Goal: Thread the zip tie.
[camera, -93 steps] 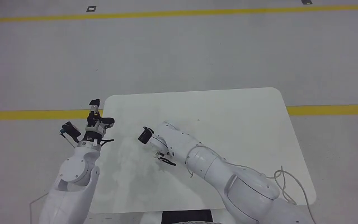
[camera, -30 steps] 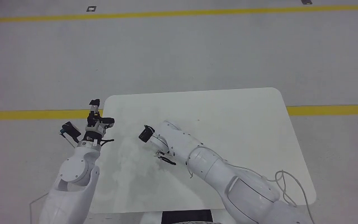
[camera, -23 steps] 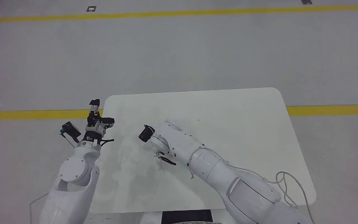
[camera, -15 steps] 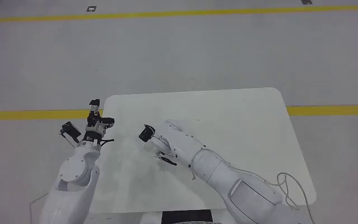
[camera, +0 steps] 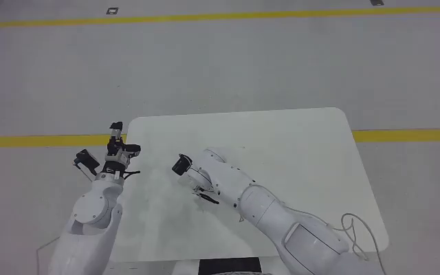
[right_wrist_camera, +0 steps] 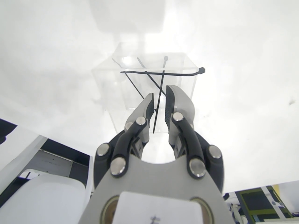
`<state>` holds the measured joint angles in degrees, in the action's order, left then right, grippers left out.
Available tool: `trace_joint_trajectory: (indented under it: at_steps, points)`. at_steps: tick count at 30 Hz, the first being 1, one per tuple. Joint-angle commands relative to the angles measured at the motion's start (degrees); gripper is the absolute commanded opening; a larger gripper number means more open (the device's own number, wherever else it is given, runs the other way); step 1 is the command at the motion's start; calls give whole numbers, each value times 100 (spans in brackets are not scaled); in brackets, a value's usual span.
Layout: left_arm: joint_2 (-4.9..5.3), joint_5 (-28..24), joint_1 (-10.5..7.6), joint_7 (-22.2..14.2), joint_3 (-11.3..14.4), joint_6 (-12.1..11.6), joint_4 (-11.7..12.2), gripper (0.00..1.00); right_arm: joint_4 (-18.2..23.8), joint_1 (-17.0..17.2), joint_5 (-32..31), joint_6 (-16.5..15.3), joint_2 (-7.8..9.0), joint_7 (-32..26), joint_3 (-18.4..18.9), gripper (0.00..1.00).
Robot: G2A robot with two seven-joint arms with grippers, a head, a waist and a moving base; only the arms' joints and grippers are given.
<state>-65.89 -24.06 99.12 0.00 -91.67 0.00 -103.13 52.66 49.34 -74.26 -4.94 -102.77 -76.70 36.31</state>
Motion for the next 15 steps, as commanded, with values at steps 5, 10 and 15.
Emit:
trace_joint_trajectory:
  at_steps: [5, 10, 15]
  points:
    - [0, 0, 0, 0, 0, 0, 0, 100, -67, -17, -18, -9, -17, -4, -9, 11]
    - [0, 0, 0, 0, 0, 0, 0, 100, -138, -44, -30, -3, -43, -2, -33, 4]
    - [0, 0, 0, 0, 0, 0, 0, 100, -145, -59, -61, 38, -68, -20, -55, 0]
